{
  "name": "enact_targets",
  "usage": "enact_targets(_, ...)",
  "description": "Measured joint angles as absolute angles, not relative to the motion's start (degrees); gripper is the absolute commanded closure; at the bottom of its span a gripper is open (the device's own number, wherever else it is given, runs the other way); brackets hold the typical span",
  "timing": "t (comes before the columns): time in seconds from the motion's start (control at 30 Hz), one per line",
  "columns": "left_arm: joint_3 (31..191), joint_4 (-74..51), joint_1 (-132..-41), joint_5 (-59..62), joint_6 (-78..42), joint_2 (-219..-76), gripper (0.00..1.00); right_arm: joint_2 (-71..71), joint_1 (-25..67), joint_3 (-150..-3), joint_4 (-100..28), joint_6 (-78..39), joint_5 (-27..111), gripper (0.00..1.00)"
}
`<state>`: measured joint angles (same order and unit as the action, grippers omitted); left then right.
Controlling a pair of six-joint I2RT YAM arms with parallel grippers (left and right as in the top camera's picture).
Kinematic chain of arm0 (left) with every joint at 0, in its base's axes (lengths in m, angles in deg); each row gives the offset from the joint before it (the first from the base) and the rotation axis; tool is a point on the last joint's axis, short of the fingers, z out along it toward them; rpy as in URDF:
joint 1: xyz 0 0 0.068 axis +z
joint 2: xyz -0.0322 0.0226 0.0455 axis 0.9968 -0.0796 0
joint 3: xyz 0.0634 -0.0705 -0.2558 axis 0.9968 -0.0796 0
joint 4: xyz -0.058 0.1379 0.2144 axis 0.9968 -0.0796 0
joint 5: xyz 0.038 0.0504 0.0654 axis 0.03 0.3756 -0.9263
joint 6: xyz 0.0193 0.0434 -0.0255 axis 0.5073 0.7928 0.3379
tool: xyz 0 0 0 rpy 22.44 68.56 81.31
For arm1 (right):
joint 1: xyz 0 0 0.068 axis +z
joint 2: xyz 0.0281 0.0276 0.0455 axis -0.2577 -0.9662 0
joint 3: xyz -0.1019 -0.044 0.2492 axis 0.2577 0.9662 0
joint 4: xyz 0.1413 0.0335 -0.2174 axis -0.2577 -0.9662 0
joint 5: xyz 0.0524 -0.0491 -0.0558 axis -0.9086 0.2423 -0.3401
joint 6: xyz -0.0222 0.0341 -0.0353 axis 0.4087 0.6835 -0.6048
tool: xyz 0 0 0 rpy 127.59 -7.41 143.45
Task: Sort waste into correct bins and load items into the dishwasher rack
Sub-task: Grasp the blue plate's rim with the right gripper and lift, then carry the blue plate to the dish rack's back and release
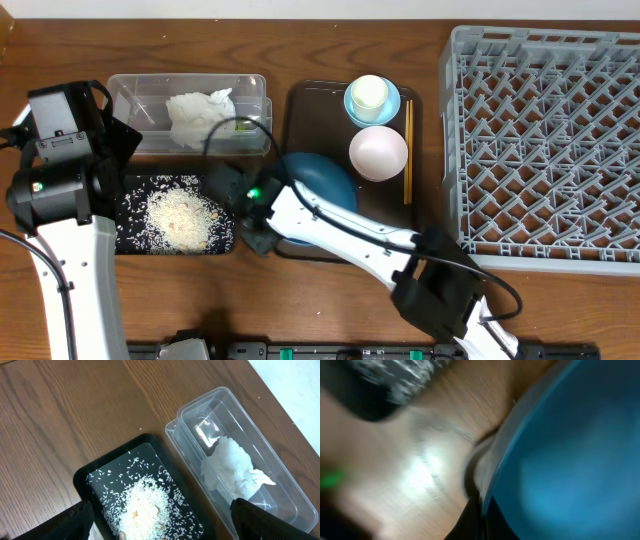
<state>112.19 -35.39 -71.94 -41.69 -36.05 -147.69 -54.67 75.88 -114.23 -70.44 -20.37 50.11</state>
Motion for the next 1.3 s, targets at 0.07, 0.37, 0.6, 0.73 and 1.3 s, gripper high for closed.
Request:
enact_targets(0.07, 112.19, -35.37, -71.94, -41.69, -36.05, -147.69, 0.1, -54.58, 75.38, -118.97, -73.47, -20.63, 49.54, 0.99)
enact_targets(0.37, 112.19, -35.35, -71.94, -41.69, -36.05, -147.71, 0.1, -50.1, 61.28, -137.07, -82.78, -23.78, 48.45, 0.99)
enact_targets(0.6, 112.19, -35.39, -71.94, -41.69, -36.05, -147.71, 0.1, -41.45, 36.67, -140.46, -82.15, -25.22, 45.98, 0.99)
enact_targets(0.73, 112.19, -35.37, -71.94, -41.69, -36.05, -147.69, 0.1, -40.55, 21.78, -140.46, -80.51, -26.69, 39.4, 0.99)
enact_targets(1.3, 112.19, -35.37, -71.94, -41.69, -36.05, -147.71, 0.1, -53.4, -2.26, -125.49, -68.31, -49.92, -29.67, 0.99)
